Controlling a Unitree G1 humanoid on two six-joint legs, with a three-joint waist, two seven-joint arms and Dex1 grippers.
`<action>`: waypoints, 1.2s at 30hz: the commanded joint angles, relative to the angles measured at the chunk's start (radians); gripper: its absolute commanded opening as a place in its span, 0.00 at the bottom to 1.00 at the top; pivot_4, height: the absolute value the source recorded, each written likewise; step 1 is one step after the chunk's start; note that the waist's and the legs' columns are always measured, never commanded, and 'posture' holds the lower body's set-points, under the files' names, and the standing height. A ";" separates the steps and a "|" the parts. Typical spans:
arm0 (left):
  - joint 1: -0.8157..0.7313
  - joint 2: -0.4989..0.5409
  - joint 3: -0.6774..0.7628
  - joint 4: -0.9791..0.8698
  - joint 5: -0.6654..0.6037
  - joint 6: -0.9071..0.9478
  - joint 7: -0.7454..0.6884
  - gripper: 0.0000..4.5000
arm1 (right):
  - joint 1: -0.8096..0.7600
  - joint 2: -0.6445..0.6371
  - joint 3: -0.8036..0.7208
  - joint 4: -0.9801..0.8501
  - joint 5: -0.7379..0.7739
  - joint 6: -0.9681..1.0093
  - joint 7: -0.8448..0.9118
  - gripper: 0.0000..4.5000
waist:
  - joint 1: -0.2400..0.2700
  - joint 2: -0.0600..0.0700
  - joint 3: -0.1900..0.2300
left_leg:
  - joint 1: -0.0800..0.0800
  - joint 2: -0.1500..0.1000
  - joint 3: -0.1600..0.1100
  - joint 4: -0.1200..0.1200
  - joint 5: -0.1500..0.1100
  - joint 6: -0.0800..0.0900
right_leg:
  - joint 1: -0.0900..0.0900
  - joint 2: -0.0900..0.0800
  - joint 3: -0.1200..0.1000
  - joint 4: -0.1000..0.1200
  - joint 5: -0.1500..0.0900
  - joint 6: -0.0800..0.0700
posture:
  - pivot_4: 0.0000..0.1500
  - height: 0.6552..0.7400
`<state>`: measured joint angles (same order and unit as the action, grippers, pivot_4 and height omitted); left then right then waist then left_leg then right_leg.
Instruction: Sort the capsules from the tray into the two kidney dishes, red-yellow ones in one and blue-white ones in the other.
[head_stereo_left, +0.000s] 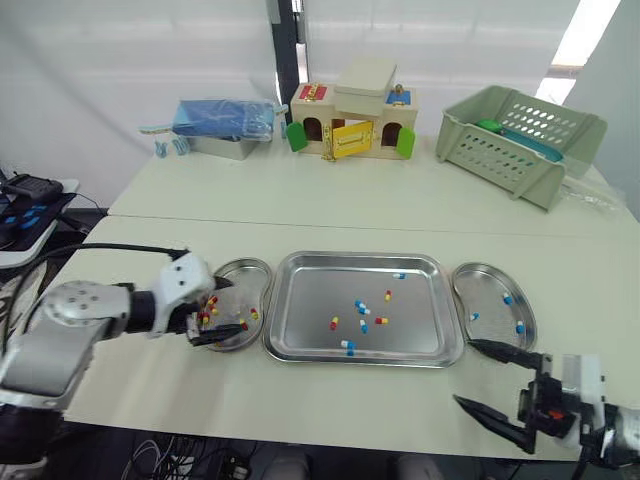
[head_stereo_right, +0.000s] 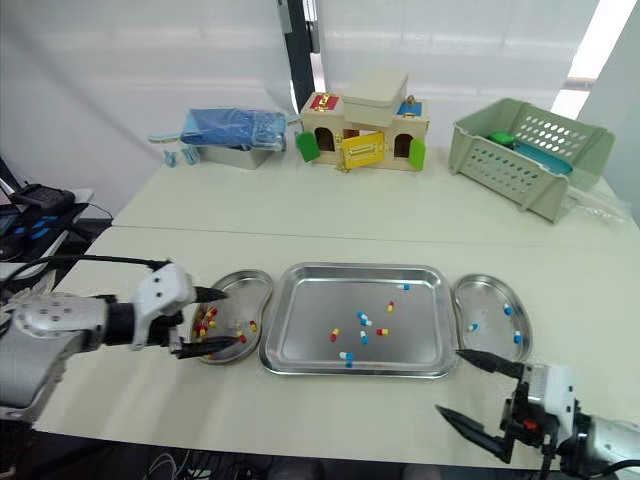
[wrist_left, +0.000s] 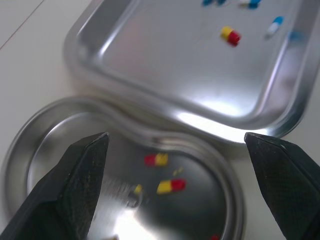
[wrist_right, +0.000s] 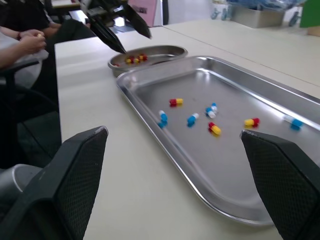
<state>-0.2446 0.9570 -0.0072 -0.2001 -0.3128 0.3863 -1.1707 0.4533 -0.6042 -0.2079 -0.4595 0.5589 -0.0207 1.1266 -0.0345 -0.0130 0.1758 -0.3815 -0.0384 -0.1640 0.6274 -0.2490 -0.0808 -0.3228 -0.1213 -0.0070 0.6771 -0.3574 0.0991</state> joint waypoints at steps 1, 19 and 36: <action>-0.072 -0.042 -0.086 -0.017 0.022 -0.054 -0.043 1.00 | -0.009 0.026 0.045 -0.006 -0.047 -0.054 -0.015 1.00 | 0.000 0.000 0.000 | 0.000 0.000 0.000 0.000 0.000 0.000 | 0.000 0.000 0.000 0.000 0.000 0.000 | 1.00 1.00; -0.349 -0.326 -0.353 0.371 0.217 -0.340 -0.140 0.79 | 0.073 0.088 0.088 0.011 -0.105 -0.143 -0.097 1.00 | -0.003 0.000 0.000 | 0.000 0.000 -0.001 0.001 0.000 0.000 | 0.001 0.000 -0.001 0.000 0.000 0.000 | 1.00 1.00; -0.391 -0.395 -0.373 0.517 0.299 -0.394 -0.160 0.79 | 0.068 0.091 0.131 -0.003 -0.118 -0.151 -0.155 1.00 | -0.004 0.000 0.000 | 0.000 0.000 -0.002 0.001 0.000 0.000 | 0.002 0.000 -0.002 0.000 0.000 0.000 | 1.00 1.00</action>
<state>-0.6240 0.5617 -0.3687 0.3161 -0.0257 -0.0100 -1.3238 0.5193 -0.5146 -0.0755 -0.4319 0.4427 -0.1495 0.9791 -0.0385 -0.0135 0.1758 -0.3811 -0.0387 -0.1659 0.6288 -0.2487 -0.0811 -0.3211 -0.1211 -0.0089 0.6769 -0.3573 0.0992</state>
